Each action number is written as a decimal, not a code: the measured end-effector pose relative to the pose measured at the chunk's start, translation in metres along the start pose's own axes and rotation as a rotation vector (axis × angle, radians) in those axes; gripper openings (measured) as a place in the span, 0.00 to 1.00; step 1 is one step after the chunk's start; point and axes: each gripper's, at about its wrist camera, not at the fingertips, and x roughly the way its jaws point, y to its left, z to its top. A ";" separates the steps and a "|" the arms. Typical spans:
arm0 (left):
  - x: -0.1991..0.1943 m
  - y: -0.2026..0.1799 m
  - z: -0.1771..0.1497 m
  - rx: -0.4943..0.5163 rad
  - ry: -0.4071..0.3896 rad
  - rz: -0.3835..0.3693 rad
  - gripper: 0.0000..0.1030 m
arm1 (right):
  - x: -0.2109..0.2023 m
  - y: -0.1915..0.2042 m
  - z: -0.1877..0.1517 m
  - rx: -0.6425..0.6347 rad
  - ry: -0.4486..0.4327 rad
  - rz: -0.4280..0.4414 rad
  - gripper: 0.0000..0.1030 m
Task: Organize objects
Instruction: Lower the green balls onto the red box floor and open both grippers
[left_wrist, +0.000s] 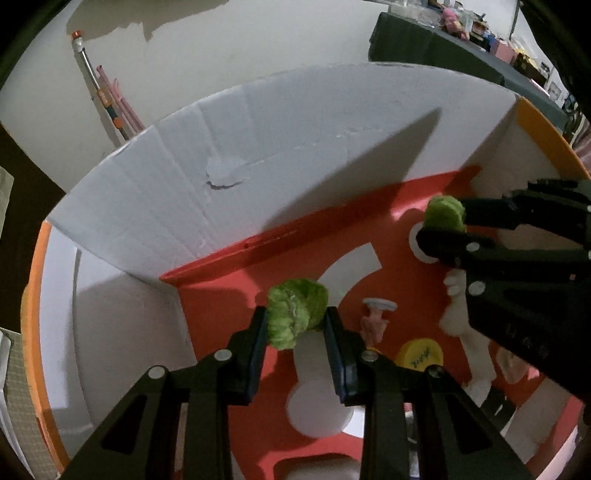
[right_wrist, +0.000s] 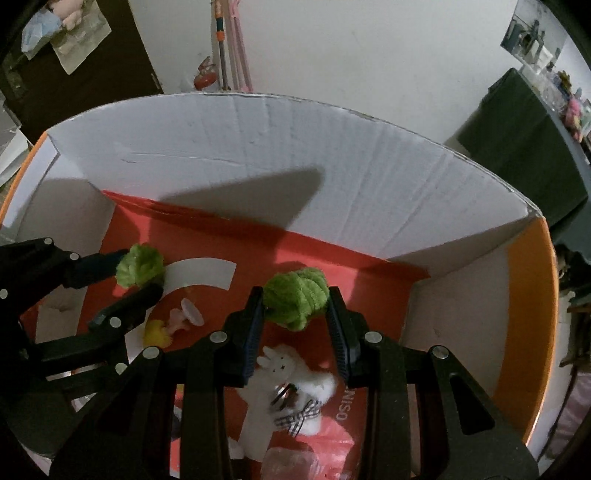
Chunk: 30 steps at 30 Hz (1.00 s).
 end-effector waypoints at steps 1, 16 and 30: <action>0.000 0.001 0.000 -0.007 -0.001 -0.004 0.31 | 0.001 -0.001 0.000 0.002 0.003 0.004 0.31; 0.000 0.001 -0.004 -0.040 0.002 -0.033 0.33 | 0.003 -0.016 -0.012 0.017 0.034 -0.015 0.32; -0.009 -0.009 -0.017 -0.042 -0.010 -0.033 0.33 | -0.005 -0.031 -0.029 0.008 0.024 -0.047 0.32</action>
